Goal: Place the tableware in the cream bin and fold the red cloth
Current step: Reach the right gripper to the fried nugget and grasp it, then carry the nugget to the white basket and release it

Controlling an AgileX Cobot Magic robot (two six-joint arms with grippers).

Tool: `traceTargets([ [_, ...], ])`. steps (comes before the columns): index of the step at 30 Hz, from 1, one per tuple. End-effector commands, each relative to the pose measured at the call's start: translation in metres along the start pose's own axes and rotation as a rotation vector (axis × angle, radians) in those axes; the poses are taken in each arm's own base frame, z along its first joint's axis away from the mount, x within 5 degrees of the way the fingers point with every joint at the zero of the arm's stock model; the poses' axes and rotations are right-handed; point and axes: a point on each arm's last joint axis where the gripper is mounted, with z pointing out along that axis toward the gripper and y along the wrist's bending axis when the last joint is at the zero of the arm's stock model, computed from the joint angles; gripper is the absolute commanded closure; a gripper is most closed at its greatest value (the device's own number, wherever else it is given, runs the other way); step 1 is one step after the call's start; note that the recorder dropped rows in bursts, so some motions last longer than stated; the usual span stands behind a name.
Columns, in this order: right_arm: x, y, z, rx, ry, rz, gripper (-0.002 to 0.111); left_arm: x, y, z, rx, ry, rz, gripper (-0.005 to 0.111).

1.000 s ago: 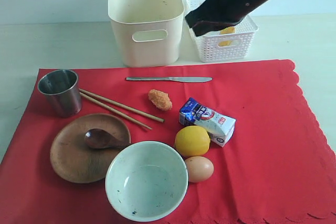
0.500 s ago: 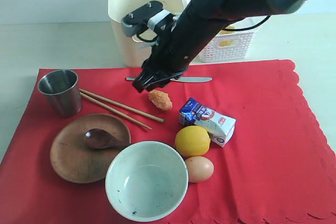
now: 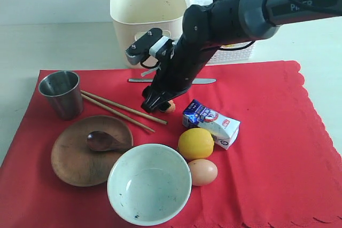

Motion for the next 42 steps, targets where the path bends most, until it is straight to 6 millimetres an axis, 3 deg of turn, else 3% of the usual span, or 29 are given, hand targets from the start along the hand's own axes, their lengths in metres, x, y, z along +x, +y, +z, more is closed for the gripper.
traceTargets([
  [1,-0.004,-0.004,0.005,0.046,-0.054,-0.041,0.036,0.000,0.000,0.000,-0.004,-0.008,0.004,0.107],
  [16,0.003,-0.006,0.021,0.060,-0.011,-0.087,0.039,0.000,0.000,0.000,-0.004,-0.008,0.004,0.107],
  [28,0.003,-0.006,0.019,0.058,-0.009,-0.065,0.091,0.000,0.000,0.000,-0.004,-0.008,0.004,0.107],
  [34,-0.009,-0.006,-0.008,0.078,-0.073,-0.062,0.108,0.000,0.000,0.000,-0.004,-0.008,0.004,0.107],
  [42,-0.026,-0.014,-0.068,0.153,-0.208,-0.080,0.108,0.000,0.000,0.000,-0.004,-0.008,0.004,0.107],
])
